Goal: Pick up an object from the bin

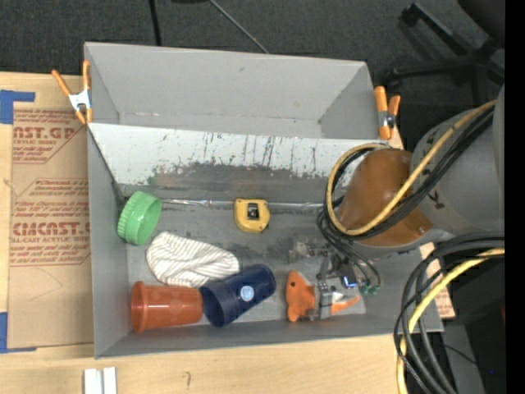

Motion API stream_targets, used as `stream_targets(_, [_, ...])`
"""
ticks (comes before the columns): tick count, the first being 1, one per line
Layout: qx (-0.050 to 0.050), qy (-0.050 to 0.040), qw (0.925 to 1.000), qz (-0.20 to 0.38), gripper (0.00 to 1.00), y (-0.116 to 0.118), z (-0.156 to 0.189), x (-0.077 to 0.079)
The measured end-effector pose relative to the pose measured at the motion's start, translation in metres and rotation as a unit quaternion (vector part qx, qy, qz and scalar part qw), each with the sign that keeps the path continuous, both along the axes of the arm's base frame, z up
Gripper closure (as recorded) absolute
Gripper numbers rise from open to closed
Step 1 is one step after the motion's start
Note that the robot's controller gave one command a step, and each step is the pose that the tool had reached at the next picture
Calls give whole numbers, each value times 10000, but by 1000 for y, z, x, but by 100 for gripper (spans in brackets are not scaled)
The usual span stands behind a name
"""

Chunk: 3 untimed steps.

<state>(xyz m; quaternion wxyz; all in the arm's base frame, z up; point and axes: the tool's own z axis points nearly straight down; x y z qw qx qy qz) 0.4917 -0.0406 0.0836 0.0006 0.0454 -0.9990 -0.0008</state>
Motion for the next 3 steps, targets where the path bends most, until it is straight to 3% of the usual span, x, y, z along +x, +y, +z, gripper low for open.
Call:
stream_targets(1, [-10, -2, 9988, -485, 100, -5, -14, -2])
stream_targets(2, [-10, -2, 9988, -484, 100, -5, -14, -2])
stream_targets(3, [-12, -23, 10000, -85, 100, -42, 141, 3])
